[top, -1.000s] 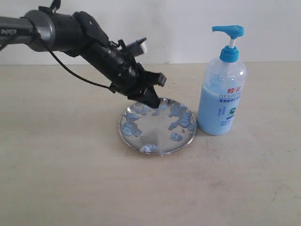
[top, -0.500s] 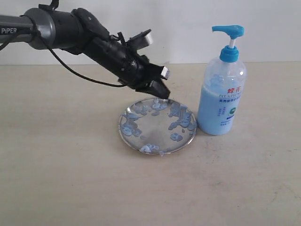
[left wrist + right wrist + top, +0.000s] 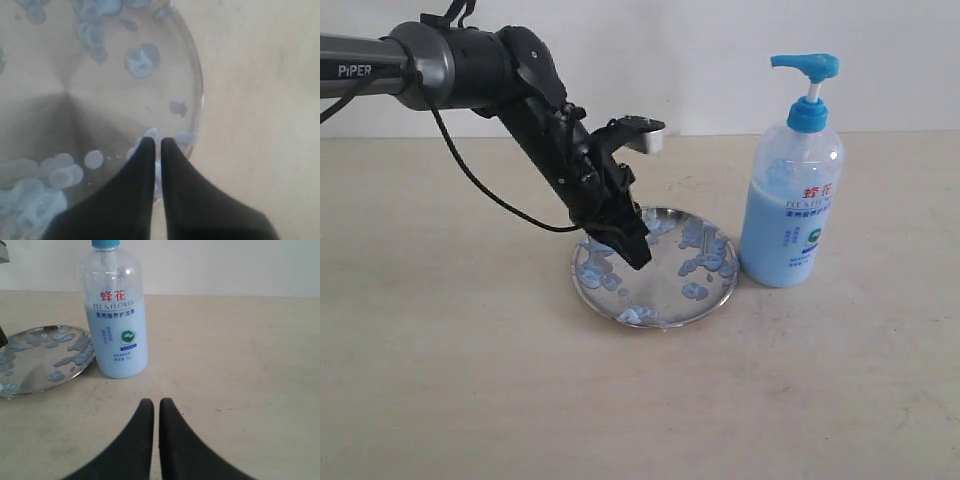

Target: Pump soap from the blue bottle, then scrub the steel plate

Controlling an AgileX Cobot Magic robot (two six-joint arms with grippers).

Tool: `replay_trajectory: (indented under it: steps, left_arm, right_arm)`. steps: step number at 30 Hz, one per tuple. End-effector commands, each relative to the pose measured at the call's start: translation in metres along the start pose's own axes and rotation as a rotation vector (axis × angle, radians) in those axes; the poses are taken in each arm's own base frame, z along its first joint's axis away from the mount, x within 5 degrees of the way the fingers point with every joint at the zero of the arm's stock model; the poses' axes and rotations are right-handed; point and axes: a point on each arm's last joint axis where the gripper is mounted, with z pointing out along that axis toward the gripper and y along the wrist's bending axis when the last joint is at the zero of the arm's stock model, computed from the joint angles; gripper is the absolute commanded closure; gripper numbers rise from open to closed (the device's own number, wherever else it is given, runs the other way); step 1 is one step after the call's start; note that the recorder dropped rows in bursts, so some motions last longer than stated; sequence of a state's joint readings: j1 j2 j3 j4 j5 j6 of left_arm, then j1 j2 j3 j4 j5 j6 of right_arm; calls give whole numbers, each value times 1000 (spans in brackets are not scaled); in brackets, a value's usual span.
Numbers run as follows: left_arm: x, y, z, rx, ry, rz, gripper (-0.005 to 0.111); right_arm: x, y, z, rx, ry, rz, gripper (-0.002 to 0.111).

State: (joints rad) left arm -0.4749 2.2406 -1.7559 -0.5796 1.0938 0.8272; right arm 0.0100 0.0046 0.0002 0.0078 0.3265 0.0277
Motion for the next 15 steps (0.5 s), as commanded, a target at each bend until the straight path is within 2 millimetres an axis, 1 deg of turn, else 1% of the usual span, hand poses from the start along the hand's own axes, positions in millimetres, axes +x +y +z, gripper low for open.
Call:
replay_trajectory:
  steps: [1,2,3,4,5,6,7,8,9,10,12,14,15]
  left_arm:
    - [-35,14,-8,-176,-376,-104,103]
    - [-41,15,-2,-142,-462,-186,103]
    - [-38,11,7,-66,-436,-177,103]
    - [-30,6,17,21,-342,-108,103]
    - [-20,0,22,96,-244,-37,103]
    - [2,-4,26,168,-31,69,103]
    - [12,-1,26,161,71,92,103]
    - [23,9,22,65,190,79,103]
    - [23,17,21,-6,187,63,103]
    - [19,24,19,-73,127,21,103]
    - [2,34,16,-142,-90,-133,103]
    - [-19,33,17,-62,-352,-320,103]
    - [-25,31,20,-4,-421,-337,103]
  right_arm:
    - [-1,0,0,1,-9,-5,107]
    - [-1,0,0,1,-9,-5,107]
    - [-1,0,0,1,-9,-5,107]
    - [-1,0,0,1,-9,-5,107]
    - [-1,0,0,1,-9,-5,107]
    - [-1,0,0,1,-9,-5,107]
    - [-1,0,0,1,-9,-5,107]
    - [-1,0,0,1,-9,-5,107]
    - [-1,0,0,1,-9,-5,107]
    - [-1,0,0,1,-9,-5,107]
    - [-1,0,0,1,-9,-5,107]
    - [-1,0,0,1,-9,-5,107]
    - [-1,0,0,1,-9,-5,107]
